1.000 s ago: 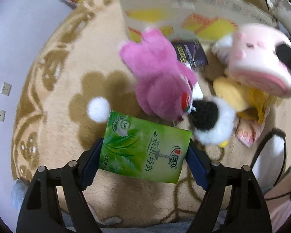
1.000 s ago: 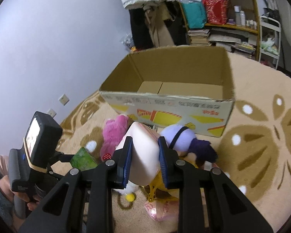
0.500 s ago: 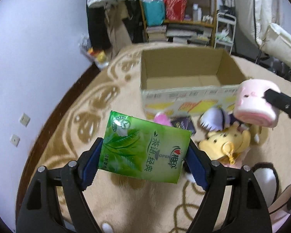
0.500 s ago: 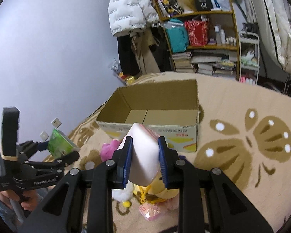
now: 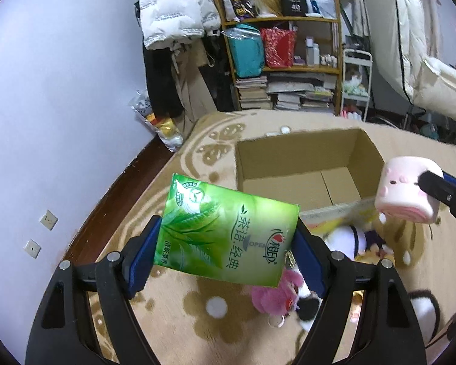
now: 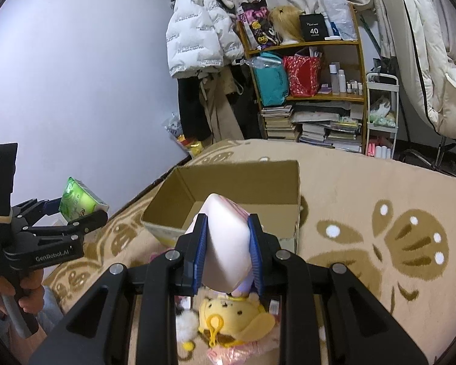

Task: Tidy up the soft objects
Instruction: 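Lift and carry both held items over the cardboard box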

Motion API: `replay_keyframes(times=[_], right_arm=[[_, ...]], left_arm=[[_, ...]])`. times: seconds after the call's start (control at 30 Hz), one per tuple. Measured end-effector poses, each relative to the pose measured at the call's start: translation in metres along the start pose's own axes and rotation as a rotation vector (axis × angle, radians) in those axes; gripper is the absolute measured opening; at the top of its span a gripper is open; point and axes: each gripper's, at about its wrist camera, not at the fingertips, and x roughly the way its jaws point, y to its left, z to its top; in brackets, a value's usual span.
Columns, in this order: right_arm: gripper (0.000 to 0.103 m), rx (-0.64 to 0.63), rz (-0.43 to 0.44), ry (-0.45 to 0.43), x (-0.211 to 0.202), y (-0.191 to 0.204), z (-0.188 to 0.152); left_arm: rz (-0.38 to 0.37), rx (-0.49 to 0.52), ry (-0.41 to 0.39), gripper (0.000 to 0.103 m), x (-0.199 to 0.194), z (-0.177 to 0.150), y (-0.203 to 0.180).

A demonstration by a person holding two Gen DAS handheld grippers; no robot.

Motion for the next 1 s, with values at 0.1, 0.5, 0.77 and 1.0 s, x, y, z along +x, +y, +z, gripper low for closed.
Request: replay_keyframes(times=[0.1,0.5,0.77,1.0], right_arm=[[0.027,0.001,0.006,-0.002,0.005,0.0,0.005],[0.027,-0.015,-0.01,0.002,0.029,-0.007,0.015],[0.027,-0.024,-0.033,0.014,0.058,-0.01,0.021],[0.027,-0.025,-0.03,0.04,0.082,-0.012,0.015]], left_arm=[[0.012,-0.017,-0.016,0.08,0.004,0.011,0.01],[0.047,0.045,-0.068,0.08,0.033,0.049,0.002],[0.002,0.051,-0.067,0.08,0.06,0.066,-0.01],[-0.034,0.044,-0.027,0.08,0.084,0.06,-0.012]])
